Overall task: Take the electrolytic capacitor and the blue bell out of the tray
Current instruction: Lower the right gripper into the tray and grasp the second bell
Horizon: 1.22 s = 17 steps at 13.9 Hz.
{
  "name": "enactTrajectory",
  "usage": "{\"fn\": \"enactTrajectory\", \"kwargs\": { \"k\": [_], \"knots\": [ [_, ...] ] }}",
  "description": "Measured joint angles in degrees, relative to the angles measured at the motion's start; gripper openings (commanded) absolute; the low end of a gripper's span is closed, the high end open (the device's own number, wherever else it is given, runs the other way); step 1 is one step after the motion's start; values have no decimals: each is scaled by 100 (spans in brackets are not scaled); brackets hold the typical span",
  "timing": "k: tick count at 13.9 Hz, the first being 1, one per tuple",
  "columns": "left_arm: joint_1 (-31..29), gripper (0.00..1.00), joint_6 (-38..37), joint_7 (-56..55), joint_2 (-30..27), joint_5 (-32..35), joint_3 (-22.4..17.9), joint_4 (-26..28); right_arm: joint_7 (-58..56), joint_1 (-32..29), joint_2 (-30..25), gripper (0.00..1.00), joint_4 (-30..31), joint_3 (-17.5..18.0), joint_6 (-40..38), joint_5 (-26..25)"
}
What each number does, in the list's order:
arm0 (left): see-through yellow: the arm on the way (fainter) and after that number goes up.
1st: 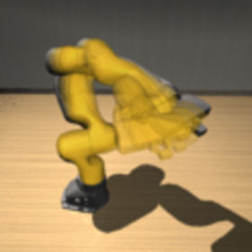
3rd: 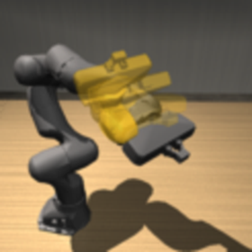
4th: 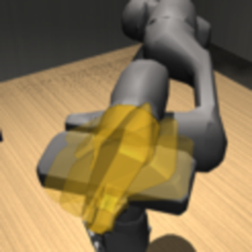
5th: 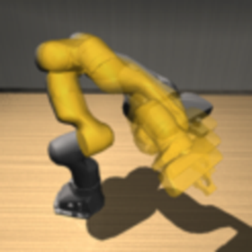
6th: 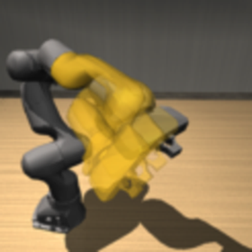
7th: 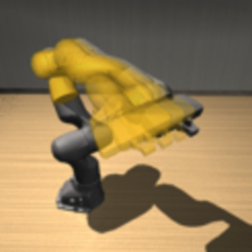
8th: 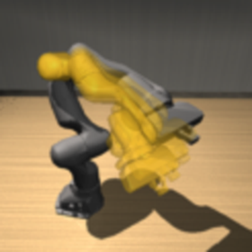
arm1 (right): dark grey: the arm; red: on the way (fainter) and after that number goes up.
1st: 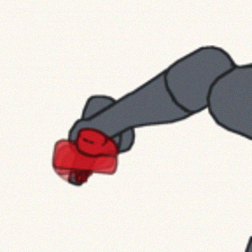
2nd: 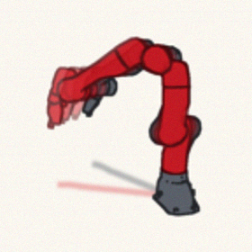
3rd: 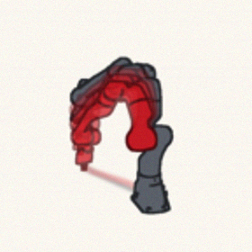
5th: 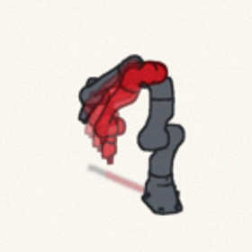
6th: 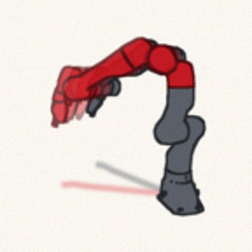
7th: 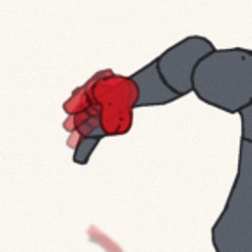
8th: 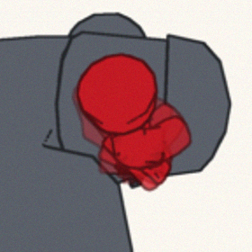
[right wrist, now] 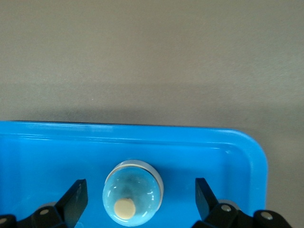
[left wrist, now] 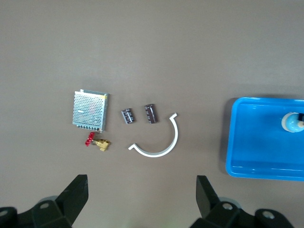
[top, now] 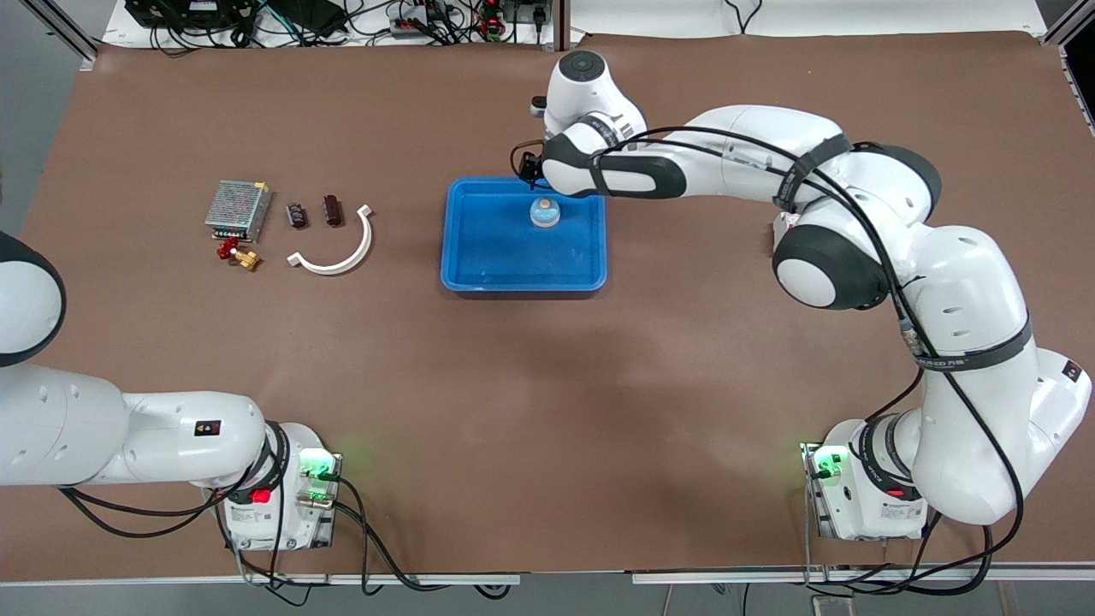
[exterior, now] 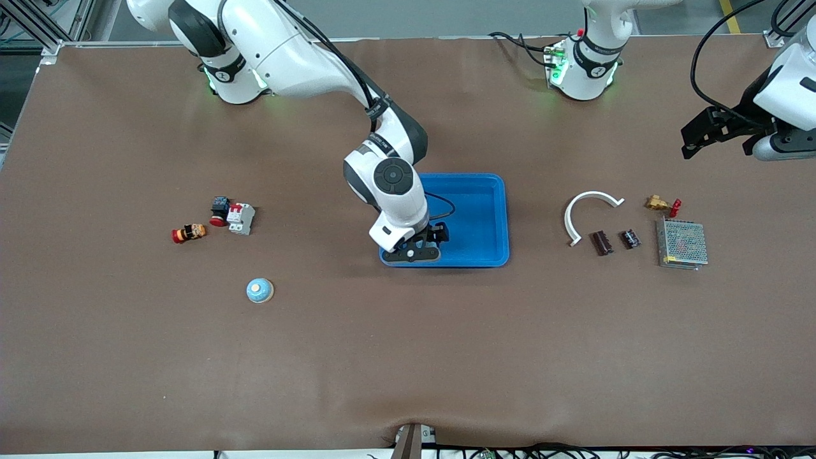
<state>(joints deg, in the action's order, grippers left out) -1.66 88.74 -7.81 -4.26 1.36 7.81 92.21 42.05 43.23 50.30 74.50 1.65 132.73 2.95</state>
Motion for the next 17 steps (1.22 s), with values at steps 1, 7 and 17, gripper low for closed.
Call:
{"fn": "enactTrajectory", "kwargs": {
  "k": [1,7,17],
  "knots": [
    [-28,100,0,0,0,-48,-14,0,41,45,80,100,-74,0,36,0],
    [-109,100,1,0,0,-85,-34,31,90,120,256,100,-235,-41,46,-296],
    [-111,100,13,1,1,-86,-34,63,90,328,365,100,-235,-41,36,-449]
  ]
}}
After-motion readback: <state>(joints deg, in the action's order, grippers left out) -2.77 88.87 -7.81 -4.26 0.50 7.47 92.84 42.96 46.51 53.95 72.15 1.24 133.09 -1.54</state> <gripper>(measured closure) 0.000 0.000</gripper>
